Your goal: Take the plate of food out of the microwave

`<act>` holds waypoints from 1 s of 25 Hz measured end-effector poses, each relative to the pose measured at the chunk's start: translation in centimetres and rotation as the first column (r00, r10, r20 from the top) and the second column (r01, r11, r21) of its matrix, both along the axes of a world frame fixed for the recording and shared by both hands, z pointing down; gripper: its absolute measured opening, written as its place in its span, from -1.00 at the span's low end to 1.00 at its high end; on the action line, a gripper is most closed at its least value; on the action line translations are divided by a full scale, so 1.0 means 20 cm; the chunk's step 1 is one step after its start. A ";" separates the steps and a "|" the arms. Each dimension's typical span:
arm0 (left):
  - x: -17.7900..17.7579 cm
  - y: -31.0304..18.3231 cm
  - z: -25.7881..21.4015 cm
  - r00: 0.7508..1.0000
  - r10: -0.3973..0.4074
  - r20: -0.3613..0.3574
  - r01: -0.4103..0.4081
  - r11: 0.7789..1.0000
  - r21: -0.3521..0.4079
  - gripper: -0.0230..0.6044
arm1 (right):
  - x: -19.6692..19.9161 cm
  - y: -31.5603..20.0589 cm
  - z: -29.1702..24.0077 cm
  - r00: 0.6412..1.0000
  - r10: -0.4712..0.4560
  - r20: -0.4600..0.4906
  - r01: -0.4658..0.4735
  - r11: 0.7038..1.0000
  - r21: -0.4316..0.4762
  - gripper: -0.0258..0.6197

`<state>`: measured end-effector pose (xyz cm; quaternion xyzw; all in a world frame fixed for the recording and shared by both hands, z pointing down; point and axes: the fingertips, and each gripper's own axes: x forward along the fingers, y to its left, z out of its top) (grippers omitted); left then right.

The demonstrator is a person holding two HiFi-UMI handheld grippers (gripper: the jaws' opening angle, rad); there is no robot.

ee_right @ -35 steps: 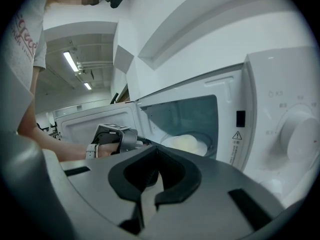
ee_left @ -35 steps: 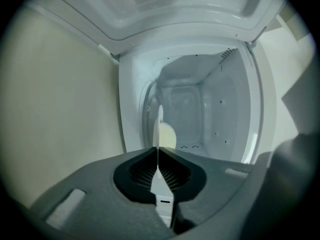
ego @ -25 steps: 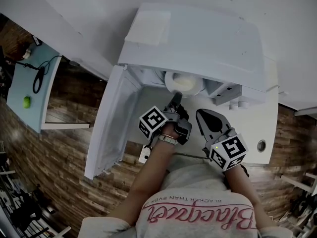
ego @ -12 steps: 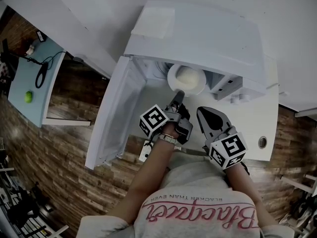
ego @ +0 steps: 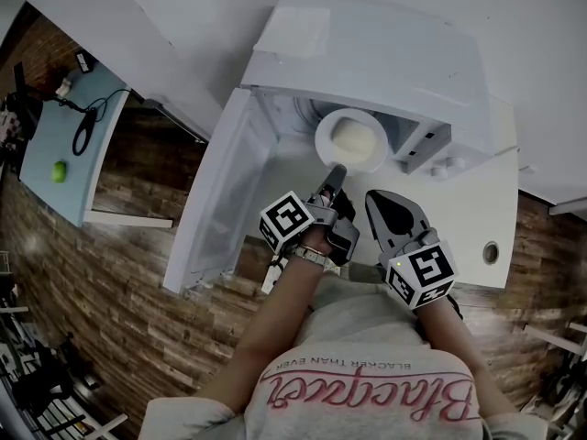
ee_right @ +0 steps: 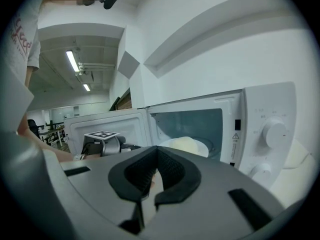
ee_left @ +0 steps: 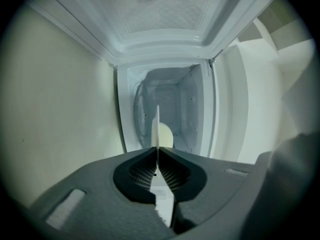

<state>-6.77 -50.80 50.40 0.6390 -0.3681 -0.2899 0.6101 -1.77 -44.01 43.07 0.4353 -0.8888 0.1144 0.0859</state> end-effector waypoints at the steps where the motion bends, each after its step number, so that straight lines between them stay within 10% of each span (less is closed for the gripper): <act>1: 0.00 0.02 -0.01 1.000 0.004 -0.002 -0.004 1.000 0.005 -0.88 | -0.01 0.01 0.00 1.000 0.004 -0.002 -0.004 1.000 0.004 -0.89; 25: -0.12 0.31 -0.12 0.997 0.003 -0.080 0.003 0.997 0.071 -0.88 | -0.11 0.28 -0.09 0.998 0.056 -0.005 -0.056 0.997 0.058 -0.89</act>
